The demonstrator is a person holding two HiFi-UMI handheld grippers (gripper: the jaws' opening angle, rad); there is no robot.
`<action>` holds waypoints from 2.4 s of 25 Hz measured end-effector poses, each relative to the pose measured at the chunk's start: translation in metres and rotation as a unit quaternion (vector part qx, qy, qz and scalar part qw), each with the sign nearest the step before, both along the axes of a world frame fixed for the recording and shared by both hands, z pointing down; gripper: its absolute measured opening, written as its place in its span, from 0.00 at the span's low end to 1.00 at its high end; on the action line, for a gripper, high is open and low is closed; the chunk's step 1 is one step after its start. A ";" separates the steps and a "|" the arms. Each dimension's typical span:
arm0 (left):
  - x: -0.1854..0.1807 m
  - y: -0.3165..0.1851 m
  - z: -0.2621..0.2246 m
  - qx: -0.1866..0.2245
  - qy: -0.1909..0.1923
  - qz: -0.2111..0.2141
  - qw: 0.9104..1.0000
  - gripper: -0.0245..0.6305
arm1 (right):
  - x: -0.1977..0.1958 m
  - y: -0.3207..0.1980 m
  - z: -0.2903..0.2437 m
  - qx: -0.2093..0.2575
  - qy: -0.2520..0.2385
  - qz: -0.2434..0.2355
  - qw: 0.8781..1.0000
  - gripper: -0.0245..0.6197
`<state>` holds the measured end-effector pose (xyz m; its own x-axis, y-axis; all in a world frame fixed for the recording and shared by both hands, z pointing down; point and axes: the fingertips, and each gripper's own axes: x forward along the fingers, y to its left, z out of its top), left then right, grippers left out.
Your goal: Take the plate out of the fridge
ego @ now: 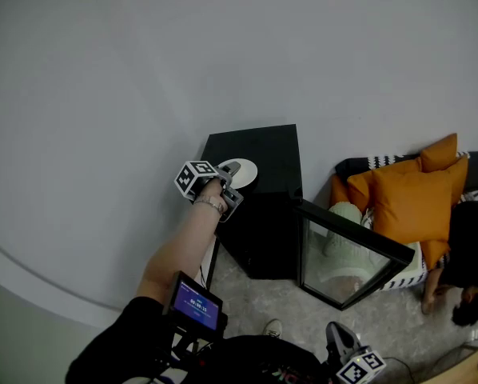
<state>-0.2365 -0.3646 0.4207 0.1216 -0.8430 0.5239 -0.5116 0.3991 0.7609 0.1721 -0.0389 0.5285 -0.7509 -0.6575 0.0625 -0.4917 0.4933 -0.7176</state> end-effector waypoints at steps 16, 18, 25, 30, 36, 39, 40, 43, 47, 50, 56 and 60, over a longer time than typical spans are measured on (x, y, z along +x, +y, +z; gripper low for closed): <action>0.025 0.020 0.001 -0.001 -0.015 0.086 0.996 0.78 | 0.004 -0.006 0.003 -0.006 -0.010 -0.016 1.000 0.04; 0.029 0.025 0.001 0.007 -0.007 0.094 0.995 0.78 | 0.004 -0.008 0.002 -0.008 -0.012 -0.020 1.000 0.04; 0.039 0.043 -0.005 0.071 0.007 0.126 0.990 0.71 | 0.003 -0.010 0.000 -0.007 -0.006 -0.041 0.999 0.04; 0.036 0.071 -0.008 0.111 -0.008 0.114 0.987 0.04 | 0.009 -0.006 -0.003 -0.007 0.000 -0.058 0.998 0.04; 0.056 0.118 -0.016 0.153 -0.048 0.151 0.975 0.04 | 0.017 0.009 -0.008 -0.001 0.017 -0.096 0.995 0.04; 0.077 0.156 -0.019 0.178 -0.075 0.186 0.963 0.04 | 0.019 0.023 -0.008 0.001 0.027 -0.127 0.992 0.04; 0.085 0.170 -0.019 0.188 -0.081 0.199 0.958 0.04 | 0.019 0.027 -0.006 0.000 0.029 -0.138 0.990 0.04; 0.110 0.213 -0.012 0.212 -0.097 0.235 0.943 0.04 | 0.016 0.045 -0.001 -0.015 0.020 -0.179 0.984 0.04; 0.142 0.277 0.006 0.228 -0.128 0.297 0.918 0.04 | 0.005 0.065 0.005 -0.028 0.021 -0.222 0.974 0.04; 0.169 0.326 0.030 0.217 -0.142 0.348 0.901 0.04 | -0.006 0.074 0.010 -0.031 0.023 -0.244 0.969 0.04; 0.206 0.418 0.080 0.186 -0.099 0.387 0.898 0.04 | -0.037 0.093 0.018 -0.044 0.028 -0.281 0.958 0.04; 0.203 0.465 0.097 0.177 -0.077 0.381 0.904 0.04 | -0.071 0.115 0.018 -0.040 0.036 -0.308 0.950 0.04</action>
<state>-0.0333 0.1007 0.5181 0.6871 -0.6630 0.2974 -0.6458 -0.3696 0.6681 0.1013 0.0763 0.5461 -0.9835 -0.0849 0.1595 -0.1761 0.6482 -0.7408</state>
